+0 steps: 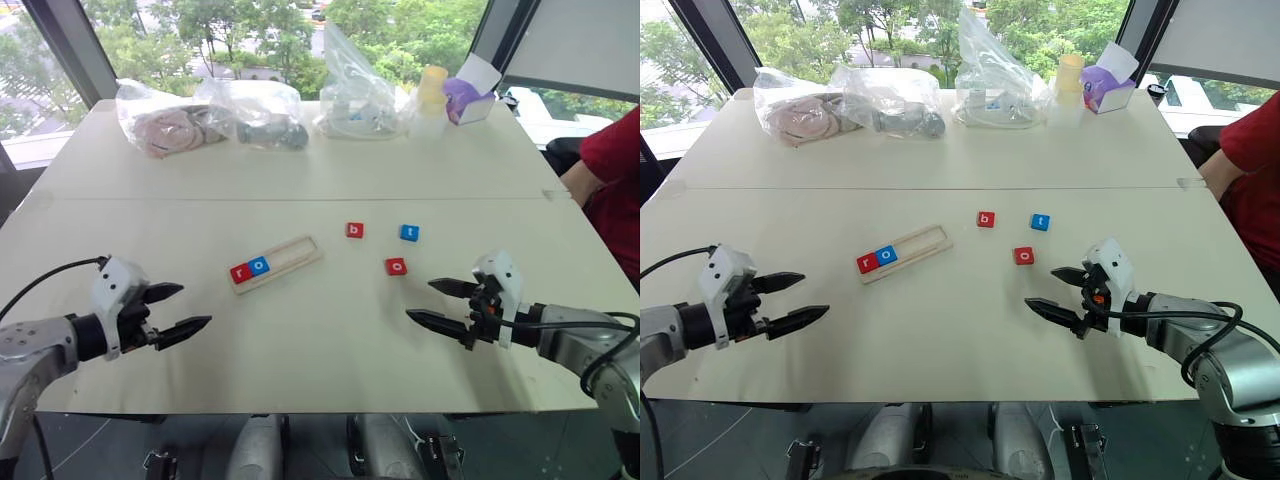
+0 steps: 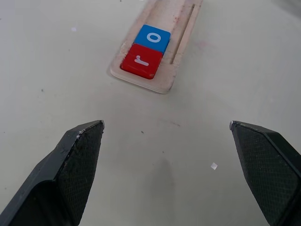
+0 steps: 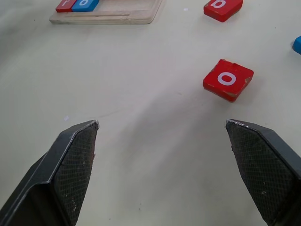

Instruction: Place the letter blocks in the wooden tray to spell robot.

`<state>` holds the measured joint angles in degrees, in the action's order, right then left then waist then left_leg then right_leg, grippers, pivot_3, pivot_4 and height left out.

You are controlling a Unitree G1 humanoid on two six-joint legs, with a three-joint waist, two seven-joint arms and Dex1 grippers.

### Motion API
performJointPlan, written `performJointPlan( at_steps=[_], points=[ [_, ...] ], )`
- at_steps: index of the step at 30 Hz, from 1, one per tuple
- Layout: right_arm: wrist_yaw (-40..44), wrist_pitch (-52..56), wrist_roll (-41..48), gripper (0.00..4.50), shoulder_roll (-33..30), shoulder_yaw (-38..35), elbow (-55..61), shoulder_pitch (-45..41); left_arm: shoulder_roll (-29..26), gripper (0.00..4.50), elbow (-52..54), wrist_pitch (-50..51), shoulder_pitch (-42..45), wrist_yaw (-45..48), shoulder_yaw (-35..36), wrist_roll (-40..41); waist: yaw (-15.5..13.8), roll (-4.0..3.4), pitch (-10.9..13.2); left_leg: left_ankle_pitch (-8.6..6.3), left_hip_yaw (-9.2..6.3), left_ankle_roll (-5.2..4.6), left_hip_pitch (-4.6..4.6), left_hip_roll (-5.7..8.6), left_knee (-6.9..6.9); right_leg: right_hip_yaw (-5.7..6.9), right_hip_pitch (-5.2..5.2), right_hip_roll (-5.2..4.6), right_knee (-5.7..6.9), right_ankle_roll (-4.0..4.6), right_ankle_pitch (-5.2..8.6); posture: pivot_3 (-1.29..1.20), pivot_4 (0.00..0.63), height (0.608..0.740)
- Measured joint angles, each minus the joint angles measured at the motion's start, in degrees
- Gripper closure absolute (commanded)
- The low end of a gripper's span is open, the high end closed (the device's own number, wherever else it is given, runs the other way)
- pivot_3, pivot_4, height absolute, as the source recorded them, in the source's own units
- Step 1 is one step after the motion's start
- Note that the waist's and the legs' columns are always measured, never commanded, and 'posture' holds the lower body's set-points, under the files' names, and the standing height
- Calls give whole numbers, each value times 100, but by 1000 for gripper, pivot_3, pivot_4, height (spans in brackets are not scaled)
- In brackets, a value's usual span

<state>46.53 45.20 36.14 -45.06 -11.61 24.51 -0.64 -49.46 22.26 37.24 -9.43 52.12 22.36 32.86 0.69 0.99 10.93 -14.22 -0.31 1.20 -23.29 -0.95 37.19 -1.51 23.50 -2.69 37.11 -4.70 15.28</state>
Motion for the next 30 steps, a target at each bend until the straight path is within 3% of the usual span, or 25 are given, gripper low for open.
performJointPlan(
  at_steps=[21,30],
  points=[
    [47,-552,-500,57,12,206,-413,-35,-166,0,-85,-25,40,-86,-24,-218,10,0,0,0,1,0,1,-1,0,0,1,1,1,1,0,0,150,740],
    [38,-556,-580,57,12,207,-656,-412,-764,0,-588,-175,355,248,7,-373,16,0,0,0,2,0,2,-1,-1,1,3,3,3,2,0,0,150,740]
  ],
)
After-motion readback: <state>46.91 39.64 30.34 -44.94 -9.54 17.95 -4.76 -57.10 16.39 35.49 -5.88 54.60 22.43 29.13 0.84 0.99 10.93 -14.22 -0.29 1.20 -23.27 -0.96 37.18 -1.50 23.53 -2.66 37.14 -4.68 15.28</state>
